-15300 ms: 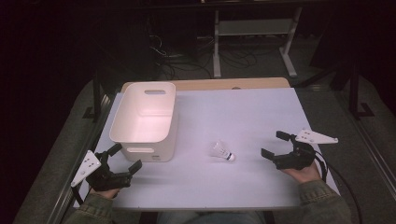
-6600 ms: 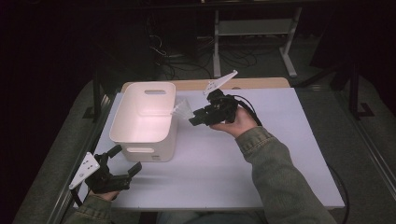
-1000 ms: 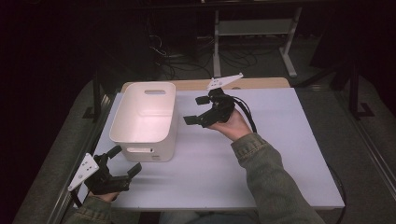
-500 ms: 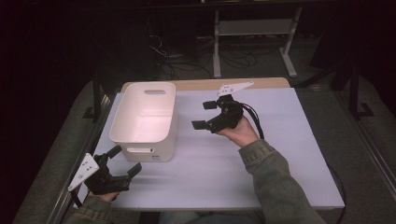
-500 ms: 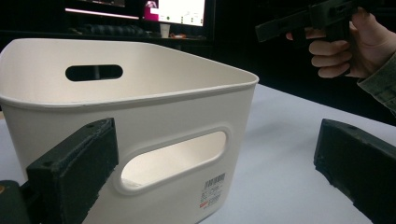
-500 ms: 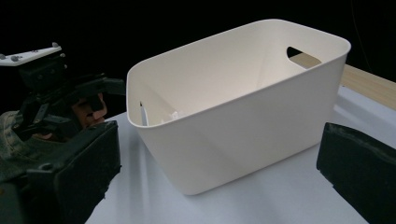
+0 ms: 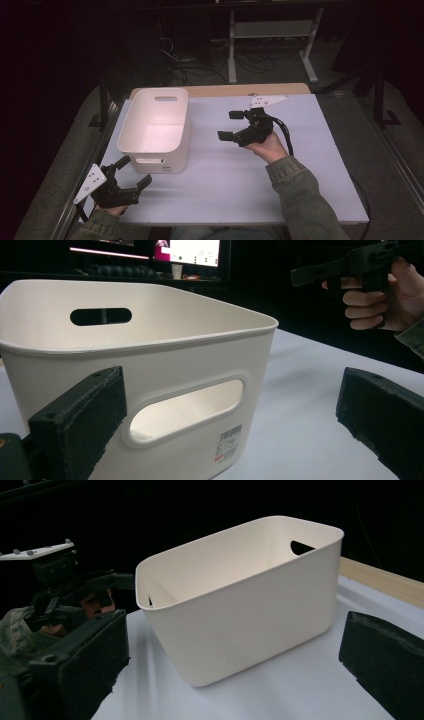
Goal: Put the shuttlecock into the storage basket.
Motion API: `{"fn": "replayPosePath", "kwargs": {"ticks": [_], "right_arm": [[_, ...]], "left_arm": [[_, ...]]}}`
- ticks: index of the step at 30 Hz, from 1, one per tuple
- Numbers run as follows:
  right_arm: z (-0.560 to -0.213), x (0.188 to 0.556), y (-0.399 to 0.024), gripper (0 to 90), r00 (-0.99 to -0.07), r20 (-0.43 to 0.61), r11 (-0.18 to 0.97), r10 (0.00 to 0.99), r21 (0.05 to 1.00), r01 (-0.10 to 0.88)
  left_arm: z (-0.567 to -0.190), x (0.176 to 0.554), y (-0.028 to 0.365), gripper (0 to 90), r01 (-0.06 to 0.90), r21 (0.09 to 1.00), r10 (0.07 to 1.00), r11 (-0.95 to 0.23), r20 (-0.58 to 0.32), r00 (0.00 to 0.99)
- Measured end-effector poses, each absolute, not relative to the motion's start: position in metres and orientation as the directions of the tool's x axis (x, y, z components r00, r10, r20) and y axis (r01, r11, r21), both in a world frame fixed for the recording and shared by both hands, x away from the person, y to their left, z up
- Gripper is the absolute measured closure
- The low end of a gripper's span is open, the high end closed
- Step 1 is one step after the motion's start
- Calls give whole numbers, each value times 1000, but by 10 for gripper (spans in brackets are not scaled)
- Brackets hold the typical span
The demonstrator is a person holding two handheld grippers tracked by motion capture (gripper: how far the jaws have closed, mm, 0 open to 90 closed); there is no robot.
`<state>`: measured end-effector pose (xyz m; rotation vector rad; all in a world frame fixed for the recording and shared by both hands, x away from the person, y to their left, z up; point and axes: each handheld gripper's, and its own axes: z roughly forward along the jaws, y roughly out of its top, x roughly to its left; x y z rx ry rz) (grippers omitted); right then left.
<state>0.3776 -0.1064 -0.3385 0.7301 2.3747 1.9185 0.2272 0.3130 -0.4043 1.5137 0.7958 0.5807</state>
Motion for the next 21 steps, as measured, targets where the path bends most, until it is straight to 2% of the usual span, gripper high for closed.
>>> {"fn": "replayPosePath", "kwargs": {"ticks": [21], "right_arm": [[-348, 360, -141, 0, -865, 246, 164, 437, 924, 346]], "left_arm": [[-404, 228, 313, 0, 143, 990, 768, 3, -93, 633]]}}
